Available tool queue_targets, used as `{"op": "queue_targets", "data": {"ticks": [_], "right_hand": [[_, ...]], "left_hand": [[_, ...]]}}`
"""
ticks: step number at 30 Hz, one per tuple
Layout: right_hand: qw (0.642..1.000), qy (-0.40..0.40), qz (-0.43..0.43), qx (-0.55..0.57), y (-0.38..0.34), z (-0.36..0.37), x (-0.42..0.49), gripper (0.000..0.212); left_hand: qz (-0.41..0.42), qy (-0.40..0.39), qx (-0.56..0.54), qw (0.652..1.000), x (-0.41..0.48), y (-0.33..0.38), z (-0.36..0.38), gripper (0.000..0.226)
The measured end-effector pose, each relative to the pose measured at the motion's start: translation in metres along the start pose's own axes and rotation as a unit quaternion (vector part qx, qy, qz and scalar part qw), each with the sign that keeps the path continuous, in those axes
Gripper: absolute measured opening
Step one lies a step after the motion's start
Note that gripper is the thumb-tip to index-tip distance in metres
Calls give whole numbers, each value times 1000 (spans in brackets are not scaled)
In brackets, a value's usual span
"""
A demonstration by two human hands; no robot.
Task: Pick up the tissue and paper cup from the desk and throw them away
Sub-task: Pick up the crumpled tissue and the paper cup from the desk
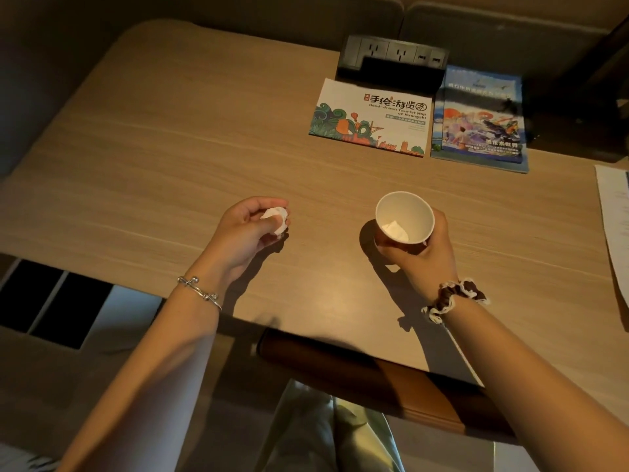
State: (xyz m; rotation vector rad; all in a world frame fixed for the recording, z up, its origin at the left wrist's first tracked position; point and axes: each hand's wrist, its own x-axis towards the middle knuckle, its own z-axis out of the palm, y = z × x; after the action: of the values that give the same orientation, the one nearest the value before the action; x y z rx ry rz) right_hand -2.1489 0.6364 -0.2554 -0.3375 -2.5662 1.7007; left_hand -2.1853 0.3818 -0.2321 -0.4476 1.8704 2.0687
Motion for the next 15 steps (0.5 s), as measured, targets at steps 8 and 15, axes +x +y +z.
{"op": "queue_targets", "data": {"ticks": [8, 15], "right_hand": [[998, -2, -37, 52, -35, -9, -49, 74], [995, -13, -77, 56, -79, -48, -91, 72]], "left_hand": [[1, -8, 12, 1000, -34, 13, -11, 23], [62, -1, -4, 998, -96, 39, -5, 20]]}}
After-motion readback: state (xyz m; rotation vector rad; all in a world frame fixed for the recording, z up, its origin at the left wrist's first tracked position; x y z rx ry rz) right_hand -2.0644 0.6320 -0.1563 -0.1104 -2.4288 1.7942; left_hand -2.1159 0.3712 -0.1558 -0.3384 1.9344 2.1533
